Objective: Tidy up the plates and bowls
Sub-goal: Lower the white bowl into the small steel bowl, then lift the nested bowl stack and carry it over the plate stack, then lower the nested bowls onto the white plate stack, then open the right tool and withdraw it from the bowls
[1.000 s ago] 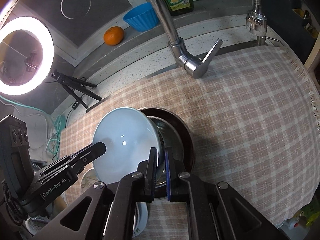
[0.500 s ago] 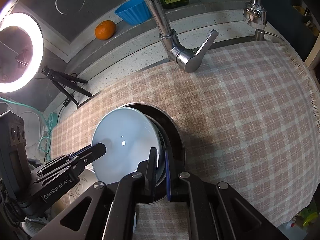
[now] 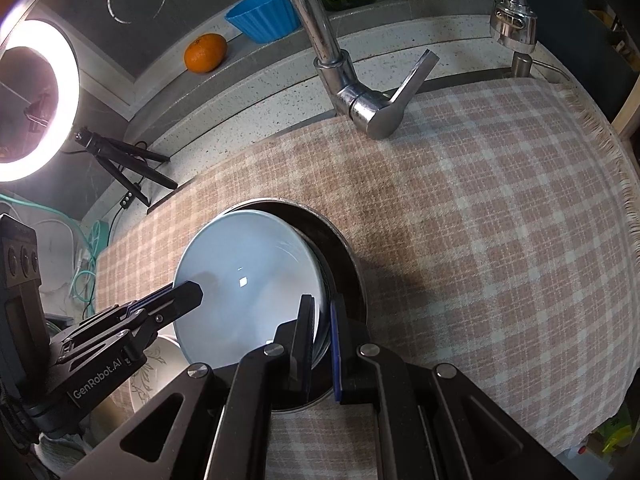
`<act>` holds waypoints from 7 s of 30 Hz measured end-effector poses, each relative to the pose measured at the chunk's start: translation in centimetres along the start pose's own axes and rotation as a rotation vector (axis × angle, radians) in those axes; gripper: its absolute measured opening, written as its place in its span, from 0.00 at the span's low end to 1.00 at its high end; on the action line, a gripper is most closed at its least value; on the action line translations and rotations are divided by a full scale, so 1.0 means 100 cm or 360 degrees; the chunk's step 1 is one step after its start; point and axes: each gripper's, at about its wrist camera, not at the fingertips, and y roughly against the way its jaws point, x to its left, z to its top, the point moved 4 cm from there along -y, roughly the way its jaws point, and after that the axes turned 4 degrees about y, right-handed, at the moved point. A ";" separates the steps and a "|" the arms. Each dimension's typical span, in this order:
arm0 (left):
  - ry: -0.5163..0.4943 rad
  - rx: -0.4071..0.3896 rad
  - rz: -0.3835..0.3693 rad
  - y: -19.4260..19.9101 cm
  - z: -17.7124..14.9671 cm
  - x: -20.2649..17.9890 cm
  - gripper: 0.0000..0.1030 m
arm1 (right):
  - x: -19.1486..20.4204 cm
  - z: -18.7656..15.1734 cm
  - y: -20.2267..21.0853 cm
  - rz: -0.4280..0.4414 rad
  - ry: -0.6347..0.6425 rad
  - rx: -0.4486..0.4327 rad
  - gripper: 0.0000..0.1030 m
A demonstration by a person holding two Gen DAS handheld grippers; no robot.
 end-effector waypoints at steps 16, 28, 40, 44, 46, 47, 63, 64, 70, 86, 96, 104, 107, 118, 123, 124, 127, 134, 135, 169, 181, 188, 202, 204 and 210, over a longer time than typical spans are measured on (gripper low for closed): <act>0.0001 -0.0053 -0.0043 0.017 0.006 0.008 0.14 | -0.010 0.002 0.007 0.0060 -0.0039 -0.0036 0.17; 0.0138 -0.0092 -0.0120 0.024 0.002 0.042 0.14 | -0.018 -0.016 0.033 0.0121 0.0029 -0.0225 0.18; 0.0100 -0.0045 -0.0135 0.010 -0.004 0.039 0.14 | -0.039 -0.020 0.009 0.0221 -0.0119 -0.0166 0.18; 0.0081 -0.0046 -0.0138 0.008 -0.003 0.037 0.14 | -0.039 -0.021 0.003 0.0264 -0.0141 -0.0133 0.18; 0.0073 -0.0037 -0.0134 0.006 -0.003 0.037 0.13 | -0.040 -0.020 -0.001 0.0254 -0.0144 -0.0121 0.18; 0.0069 -0.0033 -0.0128 0.005 -0.003 0.037 0.13 | -0.040 -0.020 -0.002 0.0260 -0.0146 -0.0115 0.18; 0.0069 0.0013 -0.0130 -0.007 -0.002 0.036 0.11 | -0.047 -0.022 -0.004 0.0287 -0.0200 -0.0077 0.12; 0.0069 0.0015 -0.0128 -0.007 -0.001 0.036 0.11 | -0.046 -0.021 -0.004 0.0276 -0.0190 -0.0073 0.11; 0.0082 0.0039 -0.0137 -0.013 -0.001 0.035 0.07 | -0.036 -0.020 -0.008 0.0212 -0.0121 -0.0040 0.09; 0.0051 0.0018 -0.0068 -0.008 0.002 0.030 0.07 | -0.032 -0.016 -0.004 0.0191 -0.0133 -0.0016 0.09; 0.0059 -0.0021 -0.0074 0.013 0.002 0.030 0.07 | -0.022 -0.016 0.012 0.0203 -0.0099 -0.0030 0.09; 0.0081 -0.0074 -0.0058 0.038 -0.003 0.036 0.07 | -0.001 -0.015 0.030 0.0226 -0.0029 -0.0044 0.09; 0.0105 -0.0104 -0.0056 0.051 -0.008 0.042 0.07 | 0.010 -0.018 0.036 0.0241 0.0001 -0.0046 0.09; 0.0172 -0.0149 -0.0023 0.082 -0.035 0.068 0.07 | 0.052 -0.037 0.045 0.0289 0.0110 -0.0019 0.09; 0.0212 -0.0170 0.0003 0.095 -0.050 0.082 0.07 | 0.069 -0.051 0.041 0.0308 0.0155 0.0014 0.09; 0.0222 -0.0168 0.0006 0.096 -0.053 0.084 0.07 | 0.072 -0.055 0.040 0.0314 0.0160 0.0022 0.09; 0.0252 -0.0161 0.0012 0.100 -0.064 0.093 0.07 | 0.079 -0.064 0.039 0.0326 0.0178 0.0043 0.09; 0.0305 -0.0135 0.0036 0.102 -0.087 0.106 0.07 | 0.097 -0.086 0.034 0.0341 0.0211 0.0097 0.09; 0.0311 -0.0131 0.0039 0.103 -0.090 0.108 0.07 | 0.098 -0.089 0.034 0.0341 0.0212 0.0104 0.09; 0.0350 -0.0108 0.0078 0.100 -0.113 0.126 0.08 | 0.111 -0.113 0.016 0.0311 0.0302 0.0128 0.12; 0.0364 -0.0205 0.0103 0.120 -0.118 0.132 0.18 | 0.108 -0.118 0.046 0.0213 0.0406 -0.0058 0.15; 0.0338 -0.0311 0.0183 0.140 -0.125 0.130 0.18 | 0.111 -0.125 0.063 0.0133 0.0470 -0.0170 0.16; 0.0213 -0.0506 0.0291 0.172 -0.150 0.100 0.19 | 0.125 -0.143 0.096 -0.0025 0.0628 -0.0411 0.33; 0.0179 -0.0523 0.0315 0.175 -0.154 0.094 0.23 | 0.125 -0.148 0.100 -0.0043 0.0634 -0.0448 0.34; 0.0156 -0.0618 0.0356 0.190 -0.165 0.087 0.52 | 0.124 -0.160 0.116 -0.0049 0.0626 -0.0560 0.42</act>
